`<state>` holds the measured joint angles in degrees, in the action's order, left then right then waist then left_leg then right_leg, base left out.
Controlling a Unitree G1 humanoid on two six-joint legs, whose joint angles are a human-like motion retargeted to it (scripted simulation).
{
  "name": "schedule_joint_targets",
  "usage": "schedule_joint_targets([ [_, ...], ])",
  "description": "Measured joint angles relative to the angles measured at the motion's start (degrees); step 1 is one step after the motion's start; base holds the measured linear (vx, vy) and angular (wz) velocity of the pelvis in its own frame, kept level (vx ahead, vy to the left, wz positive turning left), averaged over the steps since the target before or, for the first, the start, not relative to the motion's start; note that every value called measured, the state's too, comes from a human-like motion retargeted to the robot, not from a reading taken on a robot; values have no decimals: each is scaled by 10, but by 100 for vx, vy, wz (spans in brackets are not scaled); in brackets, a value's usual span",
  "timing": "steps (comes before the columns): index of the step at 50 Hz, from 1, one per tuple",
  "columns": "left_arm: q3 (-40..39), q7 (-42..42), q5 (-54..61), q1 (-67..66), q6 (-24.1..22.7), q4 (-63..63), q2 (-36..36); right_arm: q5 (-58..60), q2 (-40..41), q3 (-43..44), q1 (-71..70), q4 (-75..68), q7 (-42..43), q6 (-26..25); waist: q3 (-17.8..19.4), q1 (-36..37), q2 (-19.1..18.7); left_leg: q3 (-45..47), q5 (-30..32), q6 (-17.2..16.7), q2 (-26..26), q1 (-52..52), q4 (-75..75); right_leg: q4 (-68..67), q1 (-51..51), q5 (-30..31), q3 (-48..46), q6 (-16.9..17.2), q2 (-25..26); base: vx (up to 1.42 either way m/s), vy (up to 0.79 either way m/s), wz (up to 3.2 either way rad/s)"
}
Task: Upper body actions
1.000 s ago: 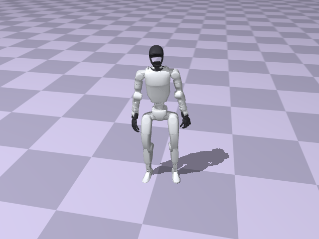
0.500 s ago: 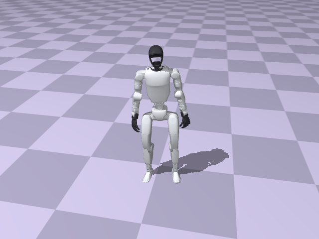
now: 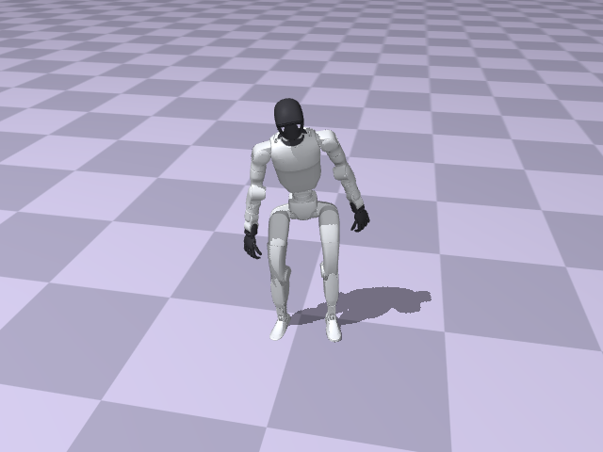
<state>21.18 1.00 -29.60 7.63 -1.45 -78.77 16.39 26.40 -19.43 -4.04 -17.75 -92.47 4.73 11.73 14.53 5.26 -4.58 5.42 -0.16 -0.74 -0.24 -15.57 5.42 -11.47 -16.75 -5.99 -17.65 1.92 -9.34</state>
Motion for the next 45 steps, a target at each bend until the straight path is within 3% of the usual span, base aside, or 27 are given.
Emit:
schedule_joint_targets([
  [5, 11, -19, 15, 35, -23, 73, 30, -19, -41, -3, -51, 38, 13, 15, 41, 19, -22, -30, -13, -7, -9, -107, 68, -82, -107, -33, -3, 0, -26, -38, -7, 48],
  [10, -7, -98, 6, 60, -56, 108, 58, -14, -87, -29, -146, 38, 31, 17, 83, 45, -30, -21, -45, -4, -20, -231, 149, -195, -247, -76, 17, 3, -61, -32, -2, 12],
  [19, -53, -47, 36, 71, -45, 95, 108, 39, -142, -71, -290, 41, 117, -52, 129, 37, -51, -12, -88, 12, -63, -481, 324, -400, -497, -143, 44, -1, -129, -19, -3, 66],
  [28, -42, -23, 5, 119, -46, 90, 97, 20, -232, -79, -357, 23, 180, -127, 138, 67, -121, 17, -104, 30, -139, -668, 443, -580, -696, -211, 70, -29, -224, -10, -6, 118],
  [35, -8, -44, -44, 144, -49, 99, 72, 12, -283, -81, -365, -20, 238, -186, 152, 116, -202, 16, -118, 23, -161, -727, 522, -656, -732, -246, 62, -50, -254, -3, -4, 43],
  [40, -8, -44, -52, 137, -50, 99, 67, 14, -271, -86, -359, -41, 319, -202, 153, 120, -228, 6, -119, 19, -167, -738, 539, -674, -732, -258, 55, -54, -254, 0, -1, 8],
  [45, -12, -47, -58, 135, -52, 104, 63, 37, -266, -81, -346, -47, 325, -223, 153, 125, -241, -3, -116, 14, -172, -738, 535, -678, -732, -262, 52, -55, -255, -1, -4, 12],
])
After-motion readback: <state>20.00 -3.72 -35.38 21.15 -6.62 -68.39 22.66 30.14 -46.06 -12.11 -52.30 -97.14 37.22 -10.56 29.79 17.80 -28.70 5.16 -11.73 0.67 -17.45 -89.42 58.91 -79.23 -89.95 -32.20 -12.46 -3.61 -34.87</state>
